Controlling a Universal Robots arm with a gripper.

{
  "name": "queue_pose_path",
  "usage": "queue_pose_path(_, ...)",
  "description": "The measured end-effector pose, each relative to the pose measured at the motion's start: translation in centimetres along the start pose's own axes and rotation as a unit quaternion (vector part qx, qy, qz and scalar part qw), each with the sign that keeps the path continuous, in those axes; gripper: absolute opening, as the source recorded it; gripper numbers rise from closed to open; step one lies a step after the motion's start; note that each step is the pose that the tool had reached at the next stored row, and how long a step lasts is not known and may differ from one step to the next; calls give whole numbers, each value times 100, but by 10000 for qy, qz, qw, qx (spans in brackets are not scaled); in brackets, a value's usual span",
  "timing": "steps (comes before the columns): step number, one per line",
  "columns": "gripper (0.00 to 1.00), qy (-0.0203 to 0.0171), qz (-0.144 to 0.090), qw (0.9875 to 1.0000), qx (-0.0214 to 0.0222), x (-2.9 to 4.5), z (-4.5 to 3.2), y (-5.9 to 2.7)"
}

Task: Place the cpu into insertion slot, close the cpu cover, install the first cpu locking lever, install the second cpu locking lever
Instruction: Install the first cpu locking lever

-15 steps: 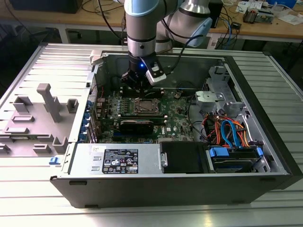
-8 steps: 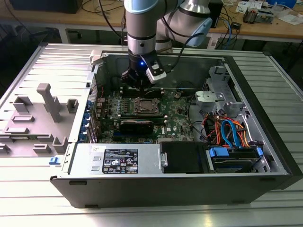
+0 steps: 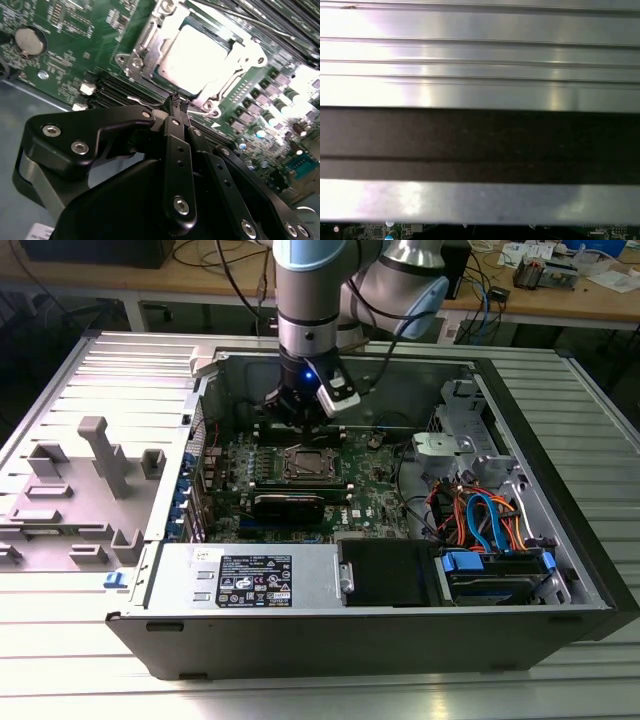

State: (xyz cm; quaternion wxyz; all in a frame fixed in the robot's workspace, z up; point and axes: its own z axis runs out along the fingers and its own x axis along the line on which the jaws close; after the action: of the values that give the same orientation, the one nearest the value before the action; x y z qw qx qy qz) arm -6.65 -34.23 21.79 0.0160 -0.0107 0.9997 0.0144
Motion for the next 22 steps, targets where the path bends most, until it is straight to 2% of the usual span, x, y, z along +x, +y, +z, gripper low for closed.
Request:
queue_pose_path(3, 11, 1, 0, 10000, 0, -79, 20, -1)
queue_pose_path(6, 11, 0, 0, 10000, -3, -117, 37, -1)
queue_pose_path(17, 11, 0, 0, 10000, -4, -178, 91, 1)
queue_pose_path(22, 11, 0, 0, 10000, -5, -183, 103, 5)
